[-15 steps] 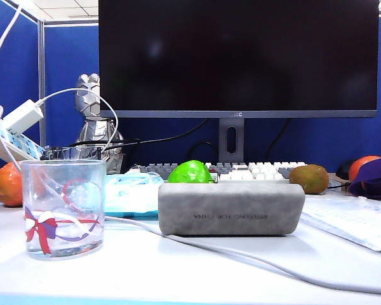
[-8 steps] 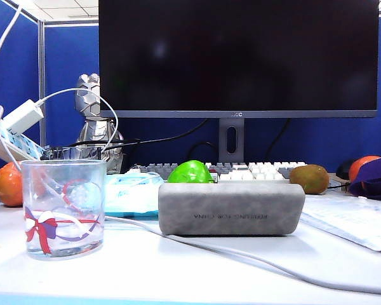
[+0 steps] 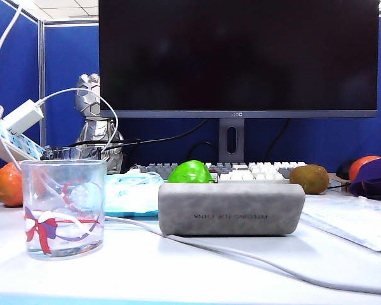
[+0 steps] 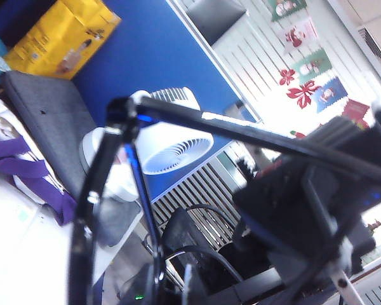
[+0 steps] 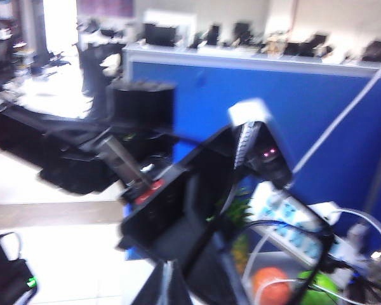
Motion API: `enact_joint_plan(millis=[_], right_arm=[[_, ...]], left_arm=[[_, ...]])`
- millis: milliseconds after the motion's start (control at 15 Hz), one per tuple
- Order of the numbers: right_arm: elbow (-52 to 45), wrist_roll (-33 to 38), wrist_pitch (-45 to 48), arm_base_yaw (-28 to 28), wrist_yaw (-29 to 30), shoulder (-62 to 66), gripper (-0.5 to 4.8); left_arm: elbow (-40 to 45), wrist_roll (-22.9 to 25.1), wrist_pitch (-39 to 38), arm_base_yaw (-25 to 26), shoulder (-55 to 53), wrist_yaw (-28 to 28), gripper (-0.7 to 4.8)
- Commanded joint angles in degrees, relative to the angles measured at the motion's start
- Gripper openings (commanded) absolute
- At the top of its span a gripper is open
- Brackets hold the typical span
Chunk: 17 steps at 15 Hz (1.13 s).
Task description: Pick up the glasses, fold the temples of the glasses, place the glasses into the glasses case, and finally close the glasses case.
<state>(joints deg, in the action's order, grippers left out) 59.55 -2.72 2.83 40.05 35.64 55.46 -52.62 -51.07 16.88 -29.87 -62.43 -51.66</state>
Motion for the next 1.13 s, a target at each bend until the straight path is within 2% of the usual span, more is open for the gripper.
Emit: enact_joint_plan(millis=[66,332,664,997,1130], right_arm=[[0.1,0.2,-0.8,-0.1,-1.4,0.8,-0.04],[0.1,0.2,3.1,-0.2,-4.0,1.3,-0.04],[0.1,3.0,7.8,-0.2,-3.5,0.5,-0.04],[1.3,9.9,3.9,0.2,5.2,-0.9,-0.04],[1.3,10.0,2.1,0.1,5.2,0.7,-0.04]], left_arm=[[-0.2,0.2,1.3,-0.2,0.3,-1.2,-0.03],[-0.2,0.2,2.1,-0.2,0.3,-1.7,-0.03],[-0.2,0.2,2.1,-0.2,0.3,-0.9,-0.03],[-0.2,0.1,2.1,-0.2,0.3,0.3,-0.03],[-0.2,0.1,2.1,-0.2,0.3,0.2,-0.03]])
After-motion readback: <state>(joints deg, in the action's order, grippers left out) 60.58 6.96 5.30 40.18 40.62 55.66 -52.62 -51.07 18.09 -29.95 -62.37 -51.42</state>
